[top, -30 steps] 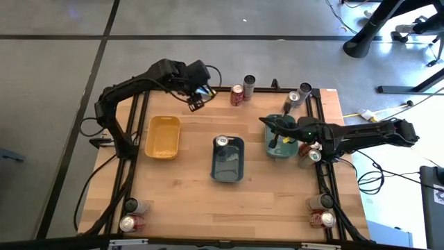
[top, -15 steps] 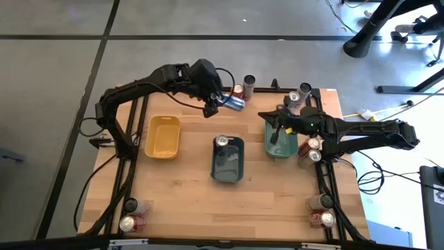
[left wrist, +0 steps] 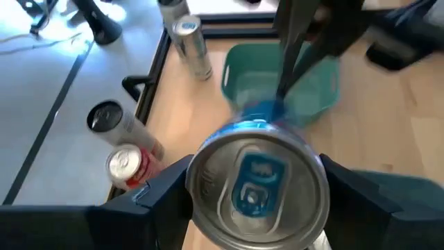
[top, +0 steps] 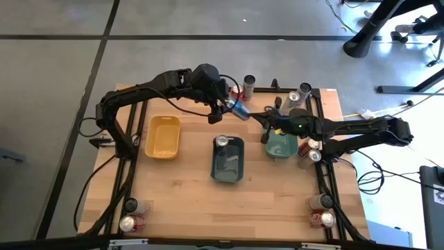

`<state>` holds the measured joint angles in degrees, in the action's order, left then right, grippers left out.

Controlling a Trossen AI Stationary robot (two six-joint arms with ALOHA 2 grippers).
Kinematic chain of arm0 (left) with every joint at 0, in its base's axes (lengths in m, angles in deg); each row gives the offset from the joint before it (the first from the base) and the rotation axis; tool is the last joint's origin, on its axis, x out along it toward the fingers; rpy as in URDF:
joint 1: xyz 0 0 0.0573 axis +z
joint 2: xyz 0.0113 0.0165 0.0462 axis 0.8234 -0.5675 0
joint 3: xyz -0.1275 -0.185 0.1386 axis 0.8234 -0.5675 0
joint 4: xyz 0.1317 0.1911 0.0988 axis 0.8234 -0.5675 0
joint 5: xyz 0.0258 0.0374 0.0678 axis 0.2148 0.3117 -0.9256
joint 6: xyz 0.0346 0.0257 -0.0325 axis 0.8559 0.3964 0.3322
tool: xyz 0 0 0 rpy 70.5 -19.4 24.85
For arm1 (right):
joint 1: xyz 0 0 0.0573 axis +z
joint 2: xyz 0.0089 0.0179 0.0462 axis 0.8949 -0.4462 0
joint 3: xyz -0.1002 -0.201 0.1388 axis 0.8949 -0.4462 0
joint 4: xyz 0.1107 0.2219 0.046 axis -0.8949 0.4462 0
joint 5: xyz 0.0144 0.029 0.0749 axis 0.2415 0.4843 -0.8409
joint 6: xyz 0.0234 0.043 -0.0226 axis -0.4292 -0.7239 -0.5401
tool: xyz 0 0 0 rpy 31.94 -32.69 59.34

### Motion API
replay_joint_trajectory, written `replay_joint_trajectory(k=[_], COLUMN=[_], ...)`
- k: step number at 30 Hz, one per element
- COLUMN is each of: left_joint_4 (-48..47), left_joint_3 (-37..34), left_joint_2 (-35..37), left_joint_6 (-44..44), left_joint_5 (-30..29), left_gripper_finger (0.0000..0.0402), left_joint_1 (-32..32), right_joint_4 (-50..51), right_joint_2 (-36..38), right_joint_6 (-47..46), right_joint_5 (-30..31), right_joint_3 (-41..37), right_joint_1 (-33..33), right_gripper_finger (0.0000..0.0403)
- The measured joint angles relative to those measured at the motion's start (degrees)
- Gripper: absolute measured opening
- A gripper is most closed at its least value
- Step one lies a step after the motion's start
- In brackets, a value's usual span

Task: Sort soda cans
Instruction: Put the blue soda can into blue bin

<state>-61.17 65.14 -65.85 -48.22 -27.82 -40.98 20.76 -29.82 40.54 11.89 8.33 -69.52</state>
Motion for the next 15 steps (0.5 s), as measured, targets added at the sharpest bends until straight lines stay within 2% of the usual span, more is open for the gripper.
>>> replay_joint_trajectory(k=[15], left_joint_4=[8.85], left_joint_3=[0.02], left_joint_2=[-0.02], left_joint_6=[-0.07], left_joint_5=[0.86], left_gripper_finger=[0.0246], left_joint_1=[-2.24], right_joint_4=[-3.20], right_joint_2=[-3.13], right_joint_6=[0.04], right_joint_5=[-1.02], right_joint_3=[-0.02], right_joint_1=[0.02], right_gripper_finger=[0.0005])
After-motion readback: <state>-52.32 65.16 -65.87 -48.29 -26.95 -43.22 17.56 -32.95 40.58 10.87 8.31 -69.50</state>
